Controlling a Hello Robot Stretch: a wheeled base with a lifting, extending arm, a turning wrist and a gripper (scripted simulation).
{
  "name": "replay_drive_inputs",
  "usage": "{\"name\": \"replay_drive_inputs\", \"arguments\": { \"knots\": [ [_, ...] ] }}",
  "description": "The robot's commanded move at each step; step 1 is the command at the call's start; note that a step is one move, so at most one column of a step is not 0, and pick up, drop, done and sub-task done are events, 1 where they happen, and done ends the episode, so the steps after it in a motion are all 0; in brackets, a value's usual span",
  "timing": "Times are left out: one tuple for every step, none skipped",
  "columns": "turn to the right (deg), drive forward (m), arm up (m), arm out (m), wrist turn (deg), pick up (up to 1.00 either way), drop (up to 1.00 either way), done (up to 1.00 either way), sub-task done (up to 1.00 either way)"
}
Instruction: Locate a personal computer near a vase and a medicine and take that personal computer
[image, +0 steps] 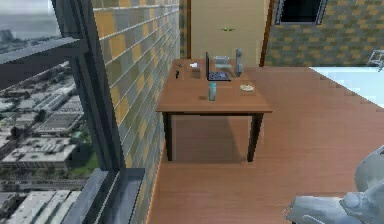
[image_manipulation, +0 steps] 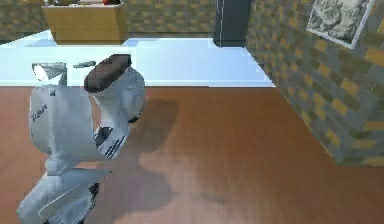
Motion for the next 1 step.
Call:
{"name": "replay_drive_inputs", "arguments": {
  "knots": [
    [3.0, 0.00, 0.00, 0.00, 0.0, 0.00, 0.00, 0.00, 0.00]
  ]
}}
